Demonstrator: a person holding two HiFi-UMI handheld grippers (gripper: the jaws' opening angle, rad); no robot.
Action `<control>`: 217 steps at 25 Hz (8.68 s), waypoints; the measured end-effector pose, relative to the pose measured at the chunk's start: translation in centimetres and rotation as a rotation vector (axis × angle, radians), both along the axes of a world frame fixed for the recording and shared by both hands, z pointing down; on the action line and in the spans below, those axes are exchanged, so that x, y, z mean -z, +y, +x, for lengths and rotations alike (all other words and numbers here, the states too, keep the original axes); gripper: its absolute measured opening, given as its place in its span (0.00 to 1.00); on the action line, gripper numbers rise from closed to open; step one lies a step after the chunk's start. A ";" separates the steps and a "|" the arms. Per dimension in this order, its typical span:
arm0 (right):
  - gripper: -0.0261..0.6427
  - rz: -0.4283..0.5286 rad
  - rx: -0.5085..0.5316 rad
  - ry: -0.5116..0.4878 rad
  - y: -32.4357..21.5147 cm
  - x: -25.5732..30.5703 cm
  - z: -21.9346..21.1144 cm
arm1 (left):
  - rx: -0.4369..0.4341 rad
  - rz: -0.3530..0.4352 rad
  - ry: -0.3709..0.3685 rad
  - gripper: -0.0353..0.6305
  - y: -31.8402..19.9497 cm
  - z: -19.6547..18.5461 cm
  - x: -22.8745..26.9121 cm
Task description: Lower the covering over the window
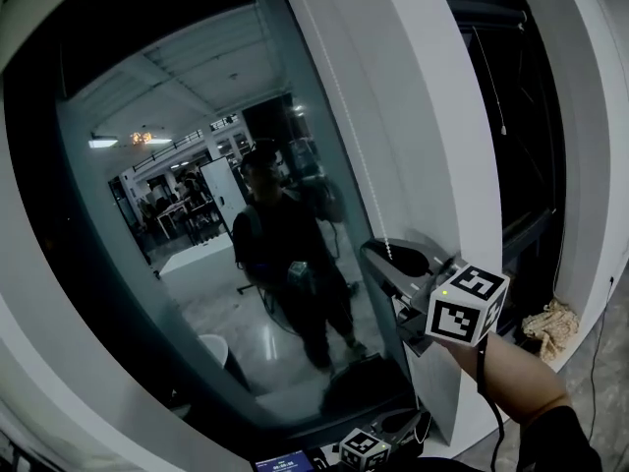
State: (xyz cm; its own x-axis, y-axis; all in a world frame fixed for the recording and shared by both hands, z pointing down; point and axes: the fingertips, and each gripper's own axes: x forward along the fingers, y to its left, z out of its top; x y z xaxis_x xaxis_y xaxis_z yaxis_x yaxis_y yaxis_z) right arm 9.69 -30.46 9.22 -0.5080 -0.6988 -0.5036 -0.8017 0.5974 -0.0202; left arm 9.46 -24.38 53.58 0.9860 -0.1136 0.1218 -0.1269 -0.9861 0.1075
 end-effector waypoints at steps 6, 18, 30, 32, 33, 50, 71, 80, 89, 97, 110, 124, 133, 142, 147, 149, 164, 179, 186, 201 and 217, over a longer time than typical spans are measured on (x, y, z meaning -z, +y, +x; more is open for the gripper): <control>0.12 0.007 0.037 -0.077 -0.1 5.3 1.0 | 0.020 -0.035 0.026 0.07 -0.3 0.2 -0.2; 0.06 0.070 -0.031 -0.077 -0.7 8.2 1.9 | 0.015 -0.045 -0.027 0.06 -0.3 0.8 -1.7; 0.06 0.046 -0.040 0.021 -1.3 3.1 0.7 | 0.365 -0.073 0.139 0.25 -6.5 -4.4 2.1; 0.06 0.029 -0.064 0.021 -2.0 1.4 1.1 | 0.396 -0.076 0.139 0.23 -7.1 -5.0 2.3; 0.06 0.027 -0.076 0.018 -2.1 1.0 1.3 | 0.400 -0.069 0.141 0.23 -7.3 -5.2 2.4; 0.07 0.069 0.028 0.045 -3.1 -0.4 -1.3 | 0.197 -0.027 0.390 0.33 -8.1 -1.8 13.6; 0.09 0.125 -0.114 0.051 -4.4 -1.7 -2.2 | 0.199 -0.187 0.498 0.05 -13.9 -3.2 14.6; 0.20 0.216 -0.719 0.003 -3.8 -5.0 3.7 | -0.136 -0.496 0.660 0.05 -14.8 -7.4 14.5; 0.31 0.214 -1.082 -0.118 -3.2 -5.8 7.5 | -0.200 -0.481 0.634 0.06 -15.3 -9.6 14.9; 0.04 0.141 -0.906 -0.207 -6.2 -5.2 8.6 | -0.204 -0.481 0.651 0.06 -15.1 -9.8 14.6; 0.04 0.266 -0.899 0.475 -3.0 -7.4 0.4 | 0.653 -0.173 0.316 0.36 -23.5 -13.2 7.5; 0.04 0.034 -0.712 0.795 -2.2 -20.0 -1.1 | 0.238 -0.029 0.507 0.32 -12.0 -6.3 18.4; 0.04 -0.208 -0.501 0.913 -0.9 -35.6 -3.6 | -0.018 0.083 0.638 0.33 -5.1 -2.2 26.4; 0.04 -0.232 -0.471 0.956 0.7 -36.8 -4.5 | -0.049 0.189 0.720 0.41 -2.1 1.8 31.8; 0.04 -0.275 -0.461 0.924 1.8 -37.9 -3.9 | -0.027 0.160 0.806 0.06 -2.5 1.0 33.6; 0.04 -0.292 -0.465 0.911 1.9 -38.1 -3.3 | -0.028 0.154 0.803 0.06 -2.5 1.2 33.5; 0.05 -0.433 -0.302 0.319 4.4 -36.8 1.0 | 0.063 -0.030 0.644 0.05 -6.6 0.6 25.7; 0.26 -0.098 -0.120 -0.233 -1.2 -3.4 1.5 | 0.011 -0.022 0.628 0.05 -5.7 -0.7 24.5; 0.06 -0.026 -0.038 -0.165 -2.3 -0.5 -1.1 | -0.004 -0.003 0.618 0.05 -5.9 -2.2 23.9; 0.06 0.044 -0.246 0.217 -0.8 -10.4 -0.7 | 0.266 0.017 0.683 0.18 -10.1 -8.3 23.2; 0.06 -0.644 -0.170 0.498 0.5 -48.0 -2.5 | 0.089 0.207 0.699 0.30 -6.4 -1.2 31.5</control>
State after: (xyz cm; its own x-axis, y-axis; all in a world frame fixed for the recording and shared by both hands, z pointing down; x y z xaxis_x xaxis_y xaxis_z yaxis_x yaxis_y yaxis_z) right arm 7.21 -29.97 57.24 -0.4272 -0.8606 0.2772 -0.8855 0.4602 0.0642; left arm 8.27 -30.76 22.07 0.8118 -0.1491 -0.5646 -0.1772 -0.9842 0.0051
